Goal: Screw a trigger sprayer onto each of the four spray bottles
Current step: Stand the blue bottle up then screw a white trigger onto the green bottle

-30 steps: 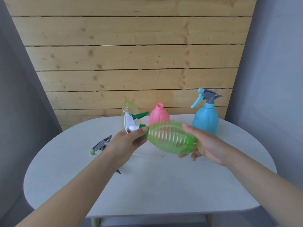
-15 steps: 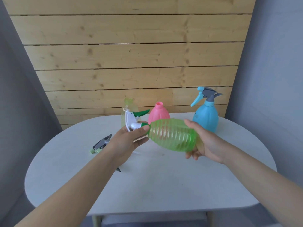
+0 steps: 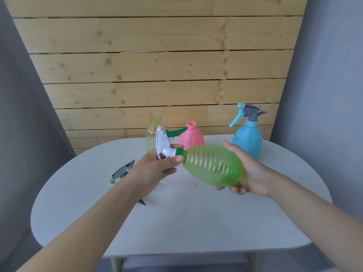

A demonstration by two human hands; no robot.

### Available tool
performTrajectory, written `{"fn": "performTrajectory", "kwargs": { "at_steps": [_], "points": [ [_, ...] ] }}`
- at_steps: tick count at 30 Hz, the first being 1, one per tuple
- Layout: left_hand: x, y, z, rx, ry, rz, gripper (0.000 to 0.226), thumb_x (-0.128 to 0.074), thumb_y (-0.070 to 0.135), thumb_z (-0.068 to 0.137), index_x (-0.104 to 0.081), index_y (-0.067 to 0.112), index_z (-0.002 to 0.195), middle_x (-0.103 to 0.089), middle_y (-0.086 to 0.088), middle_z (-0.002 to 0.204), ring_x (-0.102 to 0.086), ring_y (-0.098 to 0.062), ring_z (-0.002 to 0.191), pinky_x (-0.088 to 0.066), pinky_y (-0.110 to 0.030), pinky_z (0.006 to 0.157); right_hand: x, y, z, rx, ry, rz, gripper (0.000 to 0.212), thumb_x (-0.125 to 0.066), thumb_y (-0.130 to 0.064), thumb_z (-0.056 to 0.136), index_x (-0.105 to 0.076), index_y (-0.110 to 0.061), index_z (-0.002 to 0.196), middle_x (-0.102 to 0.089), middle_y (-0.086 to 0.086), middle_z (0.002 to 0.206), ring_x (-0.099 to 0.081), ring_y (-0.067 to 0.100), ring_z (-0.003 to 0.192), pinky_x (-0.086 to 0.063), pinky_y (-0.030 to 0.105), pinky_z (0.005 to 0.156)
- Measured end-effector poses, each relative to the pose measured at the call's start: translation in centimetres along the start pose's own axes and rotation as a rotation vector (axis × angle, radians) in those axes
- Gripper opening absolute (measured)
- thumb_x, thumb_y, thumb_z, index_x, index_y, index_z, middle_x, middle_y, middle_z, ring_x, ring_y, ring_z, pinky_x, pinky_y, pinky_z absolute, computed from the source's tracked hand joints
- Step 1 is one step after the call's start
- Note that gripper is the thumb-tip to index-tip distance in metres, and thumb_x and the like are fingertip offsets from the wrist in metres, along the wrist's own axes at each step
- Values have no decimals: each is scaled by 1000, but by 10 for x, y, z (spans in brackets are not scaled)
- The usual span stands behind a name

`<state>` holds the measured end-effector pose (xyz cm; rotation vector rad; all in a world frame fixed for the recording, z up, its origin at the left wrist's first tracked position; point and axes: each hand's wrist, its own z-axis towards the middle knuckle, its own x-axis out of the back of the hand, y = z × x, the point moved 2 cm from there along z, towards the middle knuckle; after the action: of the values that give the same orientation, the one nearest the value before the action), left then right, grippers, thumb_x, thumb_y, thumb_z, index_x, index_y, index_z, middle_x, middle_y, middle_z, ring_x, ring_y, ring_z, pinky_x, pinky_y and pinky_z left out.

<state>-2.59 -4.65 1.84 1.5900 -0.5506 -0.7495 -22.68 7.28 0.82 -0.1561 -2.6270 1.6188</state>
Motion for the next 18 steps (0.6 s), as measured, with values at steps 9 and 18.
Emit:
{"fn": "performTrajectory", "kwargs": {
  "at_steps": [9,18],
  "points": [
    [-1,-7,0,5,19,-76,32,-74,22,63,-66,15,93,-58,-4,96,-60,-14,86,-53,-19,70,-1,7,5,-1,-14,10,70,-39,-82,70,-68,-23,93,-70,14,82,-59,22,49,-35,21,35],
    [5,-7,8,6,197,-322,10,-64,5,82,-64,13,87,-71,2,79,-69,-5,71,-56,-18,65,-4,-6,-1,374,24,100,80,-77,-21,61,-44,-41,130,-54,-3,127,-64,18,101,-55,32,71]
  ]
}}
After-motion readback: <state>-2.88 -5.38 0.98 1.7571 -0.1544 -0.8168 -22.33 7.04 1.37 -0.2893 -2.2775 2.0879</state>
